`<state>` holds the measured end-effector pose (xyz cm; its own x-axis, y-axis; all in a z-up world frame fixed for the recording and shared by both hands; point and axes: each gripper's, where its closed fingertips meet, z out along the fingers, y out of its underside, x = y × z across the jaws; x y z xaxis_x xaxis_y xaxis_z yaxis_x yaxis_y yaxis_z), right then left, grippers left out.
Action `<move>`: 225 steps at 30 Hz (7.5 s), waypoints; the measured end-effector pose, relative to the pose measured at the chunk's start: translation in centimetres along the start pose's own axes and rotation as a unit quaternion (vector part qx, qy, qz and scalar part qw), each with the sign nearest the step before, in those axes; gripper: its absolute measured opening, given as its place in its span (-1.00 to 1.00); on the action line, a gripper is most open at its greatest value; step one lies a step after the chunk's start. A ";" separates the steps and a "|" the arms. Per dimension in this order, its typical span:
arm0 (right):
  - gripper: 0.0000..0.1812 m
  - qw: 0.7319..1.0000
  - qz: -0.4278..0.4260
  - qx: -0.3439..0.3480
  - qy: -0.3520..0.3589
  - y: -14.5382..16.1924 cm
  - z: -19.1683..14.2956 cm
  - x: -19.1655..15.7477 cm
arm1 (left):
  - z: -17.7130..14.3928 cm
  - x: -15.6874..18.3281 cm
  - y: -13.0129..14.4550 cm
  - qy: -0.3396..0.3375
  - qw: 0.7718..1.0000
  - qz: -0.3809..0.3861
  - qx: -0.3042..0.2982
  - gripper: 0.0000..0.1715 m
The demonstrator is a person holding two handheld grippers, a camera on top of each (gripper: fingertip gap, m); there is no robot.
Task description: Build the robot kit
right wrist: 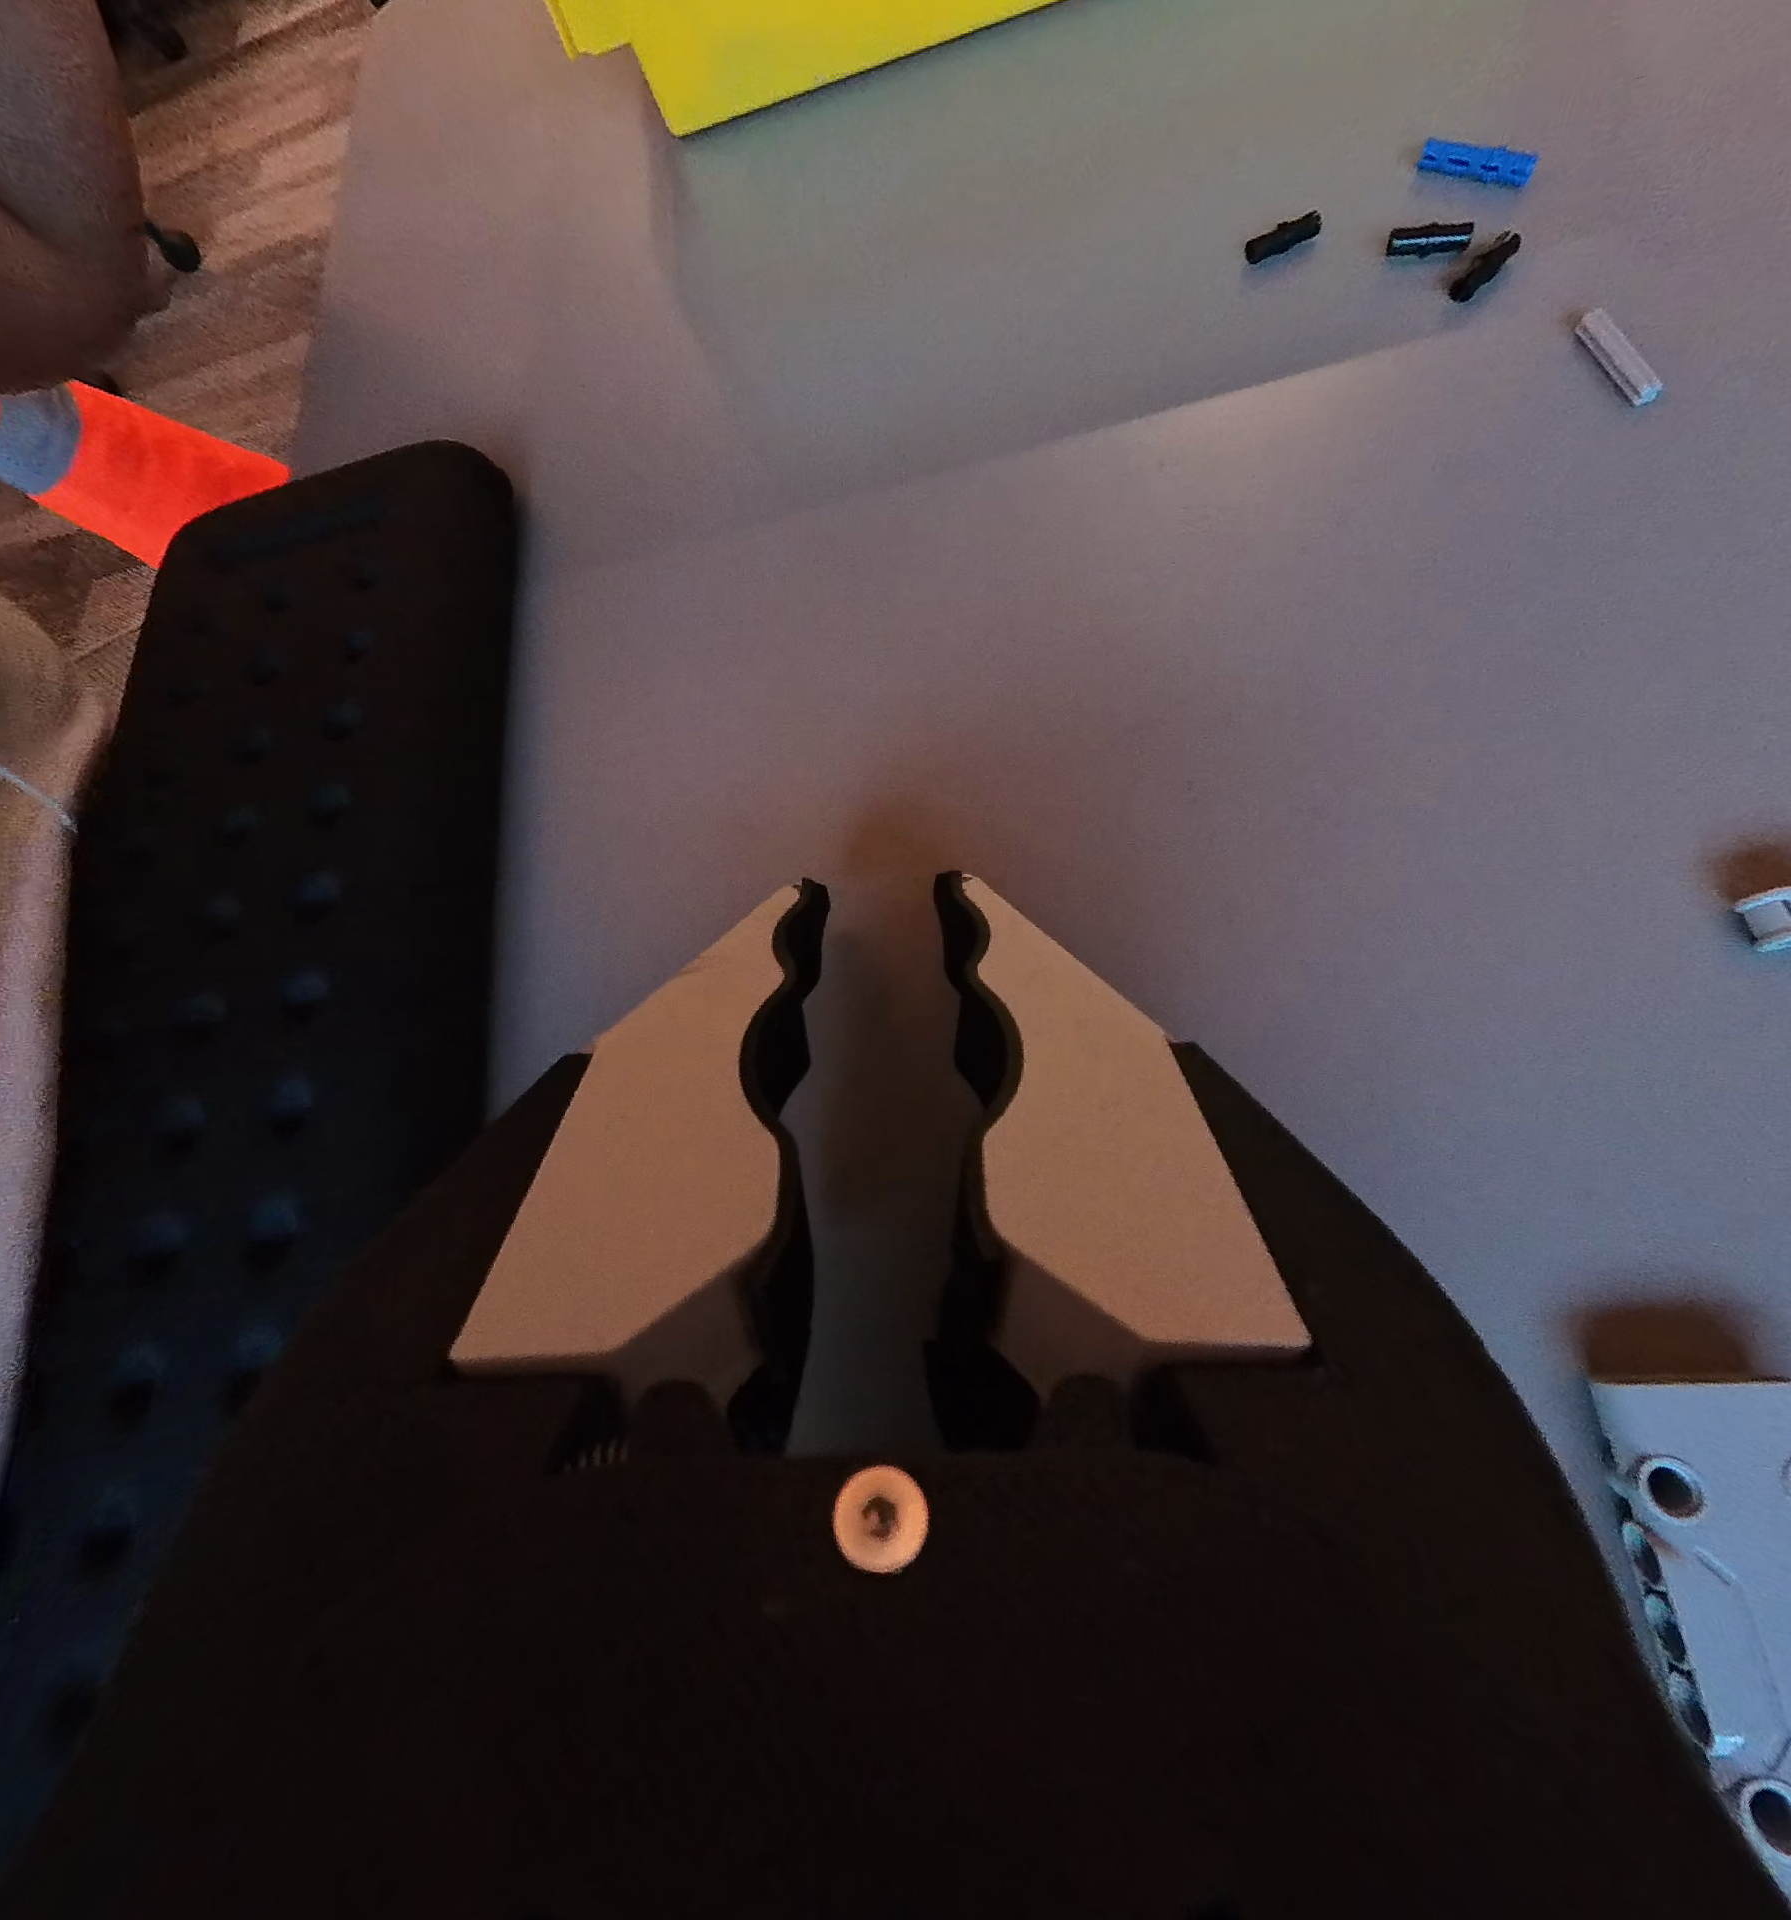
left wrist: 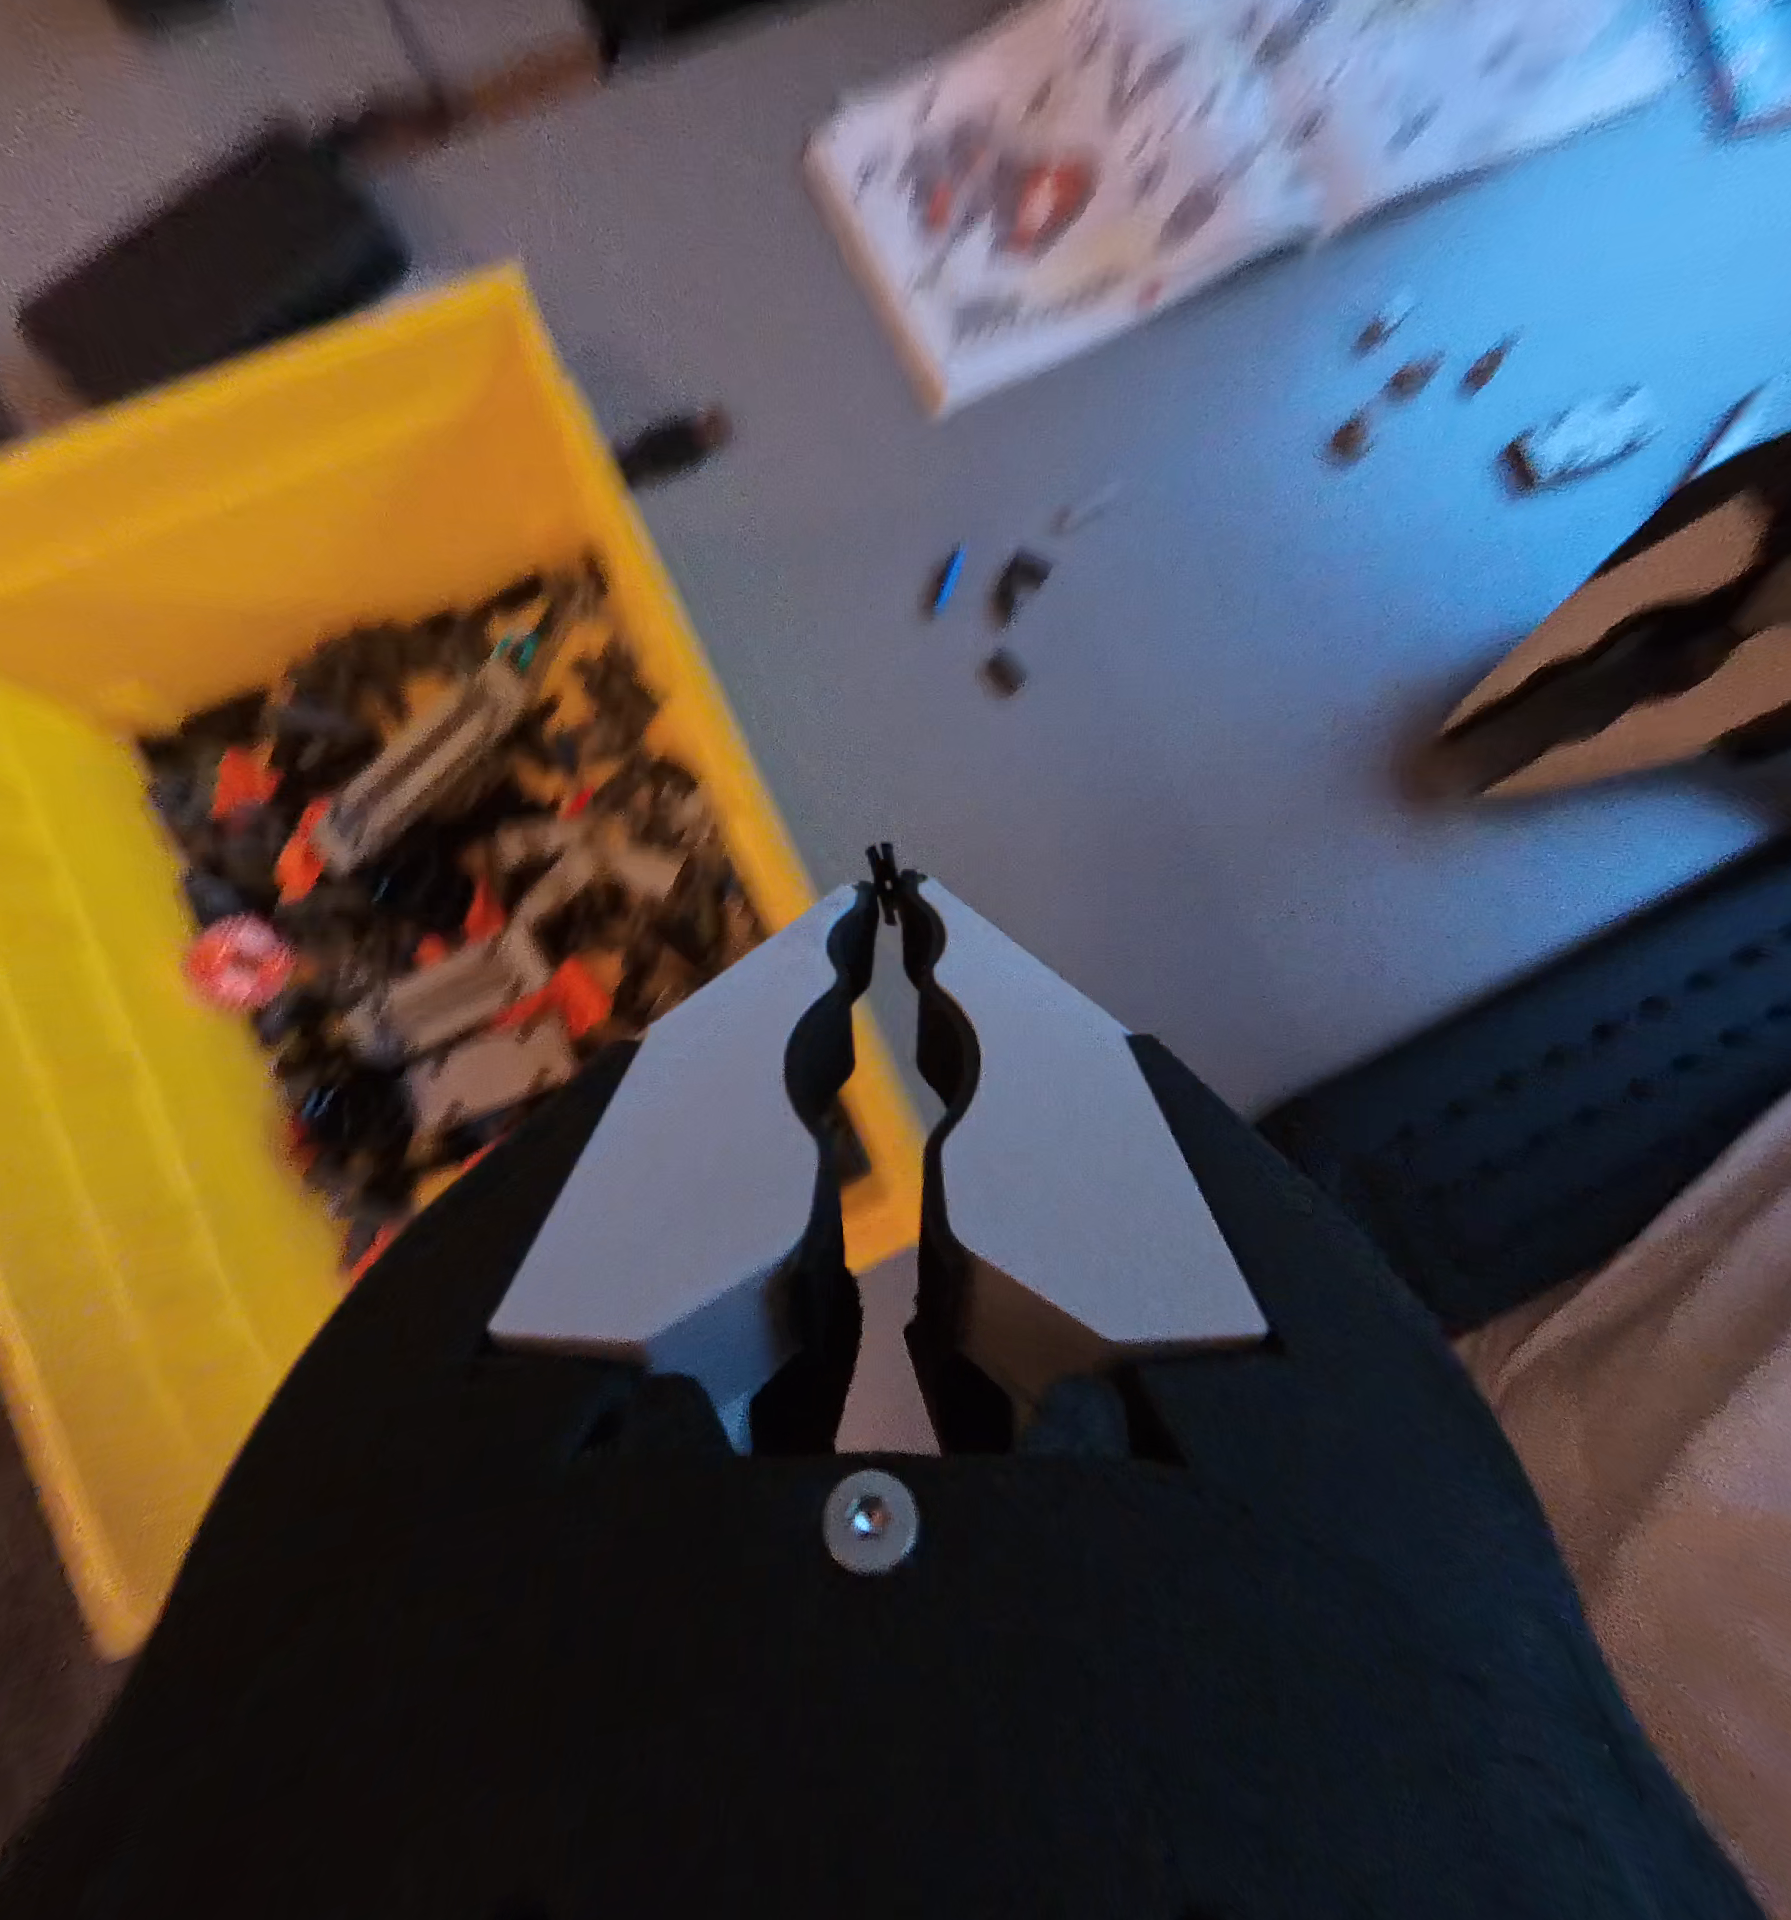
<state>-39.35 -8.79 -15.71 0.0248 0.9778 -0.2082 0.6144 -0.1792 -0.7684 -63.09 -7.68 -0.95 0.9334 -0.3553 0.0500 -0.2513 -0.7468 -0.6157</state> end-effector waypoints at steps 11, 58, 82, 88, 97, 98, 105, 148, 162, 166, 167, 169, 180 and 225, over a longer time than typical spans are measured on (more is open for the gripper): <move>-0.61 0.997 -0.063 -0.014 0.038 0.6 0.0 -0.7 | 16.7 8.0 -1.7 0.050 0.983 0.036 -0.172 -0.97; -0.79 0.999 0.002 0.004 0.046 0.0 -0.3 0.7 | -2.6 -0.3 -25.4 -0.094 0.895 0.067 0.431 -0.86; -0.77 0.981 -0.010 0.152 0.116 -4.2 -3.8 2.7 | -8.7 -1.1 -26.8 -0.017 0.790 -0.033 0.612 -0.59; -0.84 0.972 -0.041 0.185 0.139 -5.3 -5.0 2.8 | -8.4 -0.7 -27.1 0.039 0.784 -0.055 0.617 -0.57; -0.86 0.963 -0.008 0.224 0.149 -6.0 -6.5 3.6 | -8.7 -2.0 -26.9 0.027 0.778 -0.087 0.621 -0.39; -0.86 0.958 -0.010 0.238 0.162 -6.3 -7.1 3.8 | -8.6 -2.1 -26.9 0.025 0.780 -0.087 0.620 -0.40; -0.89 0.914 0.018 0.338 0.224 -7.8 -12.0 5.6 | -8.2 -1.7 -27.1 0.040 0.783 -0.088 0.614 -0.39; -1.00 0.903 0.123 0.378 0.164 -7.2 -12.8 6.5 | -7.2 -0.1 -27.4 0.070 0.799 -0.079 0.592 -0.40; -0.99 0.903 0.128 0.379 0.159 -7.2 -12.9 6.3 | -6.6 0.4 -27.4 0.078 0.813 -0.068 0.574 -0.41; -0.99 0.903 0.129 0.377 0.160 -7.1 -12.7 6.4 | -6.3 0.6 -27.4 0.076 0.816 -0.064 0.569 -0.41; -0.99 0.904 0.130 0.375 0.158 -7.1 -12.6 6.4 | -6.2 0.6 -27.5 0.076 0.818 -0.063 0.567 -0.41; -0.99 0.905 0.133 0.374 0.155 -7.0 -12.5 6.4 | -6.0 0.6 -27.5 0.076 0.819 -0.063 0.565 -0.41; -1.00 0.903 0.153 0.376 0.143 -7.2 -12.6 6.2 | -5.6 1.0 -27.5 0.080 0.826 -0.059 0.555 -0.41; -0.97 0.963 0.191 0.180 0.064 -3.2 -4.9 4.5 | -4.1 2.5 -27.5 0.072 0.853 -0.021 0.517 -0.42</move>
<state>-37.36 -3.29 -11.25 0.3062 0.8346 -0.4578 0.2286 -0.5313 -0.8157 -54.88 9.67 19.31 0.8764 -0.4608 0.1401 0.2117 0.1072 -0.9714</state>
